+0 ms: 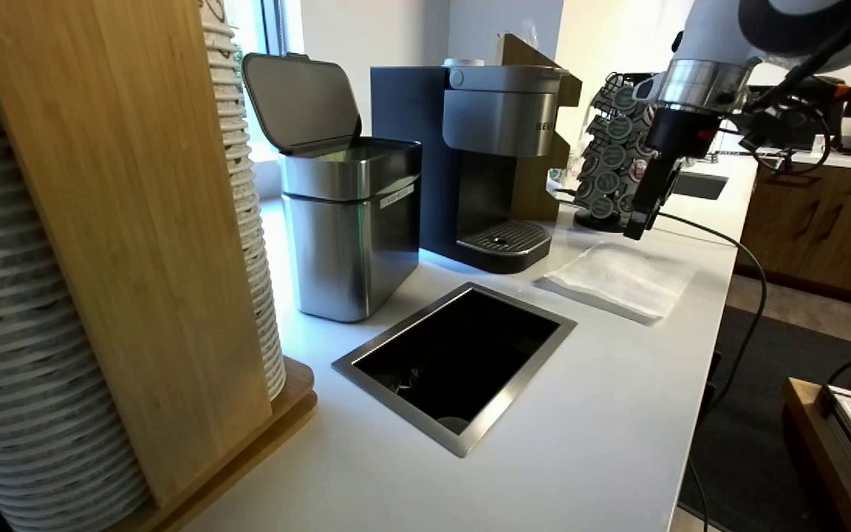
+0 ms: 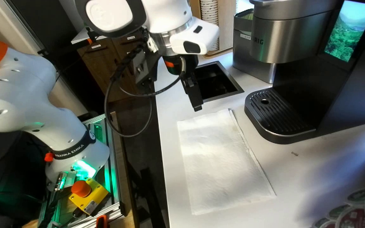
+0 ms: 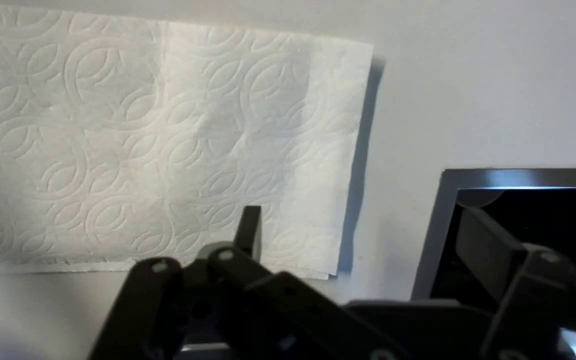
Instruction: Pick up the paper towel and place it in the sink
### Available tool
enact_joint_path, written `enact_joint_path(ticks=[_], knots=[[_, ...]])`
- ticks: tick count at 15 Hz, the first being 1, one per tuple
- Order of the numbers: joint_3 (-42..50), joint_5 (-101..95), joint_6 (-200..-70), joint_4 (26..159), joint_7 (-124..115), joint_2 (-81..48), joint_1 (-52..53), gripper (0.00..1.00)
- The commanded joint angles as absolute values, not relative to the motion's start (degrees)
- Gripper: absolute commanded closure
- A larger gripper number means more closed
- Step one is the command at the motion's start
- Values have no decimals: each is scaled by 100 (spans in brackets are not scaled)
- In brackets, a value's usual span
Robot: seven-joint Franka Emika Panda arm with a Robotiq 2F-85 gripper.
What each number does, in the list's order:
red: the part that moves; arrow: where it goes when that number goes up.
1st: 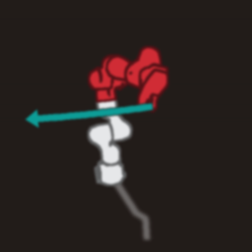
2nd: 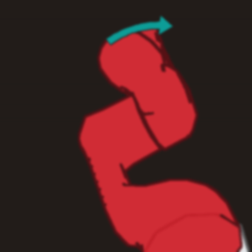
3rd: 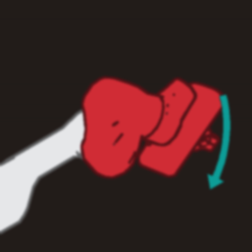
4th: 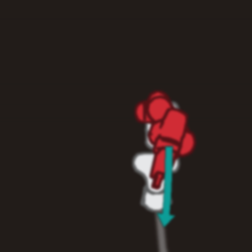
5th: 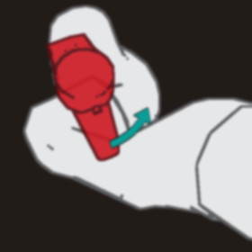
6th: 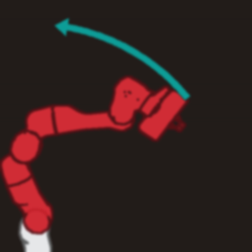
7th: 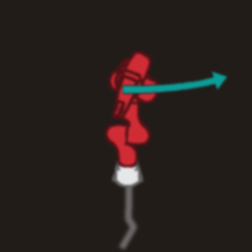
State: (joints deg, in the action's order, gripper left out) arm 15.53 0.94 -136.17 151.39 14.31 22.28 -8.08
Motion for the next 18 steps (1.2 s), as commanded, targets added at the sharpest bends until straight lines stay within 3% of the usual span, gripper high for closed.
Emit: enact_joint_path(ticks=[1,11,18], knots=[[1536,117,-14129,15298,1224,1876,-993,0],[1596,145,-14151,15283,1282,1565,-1158,0],[1702,43,-15260,15190,1049,828,-1436,0]])
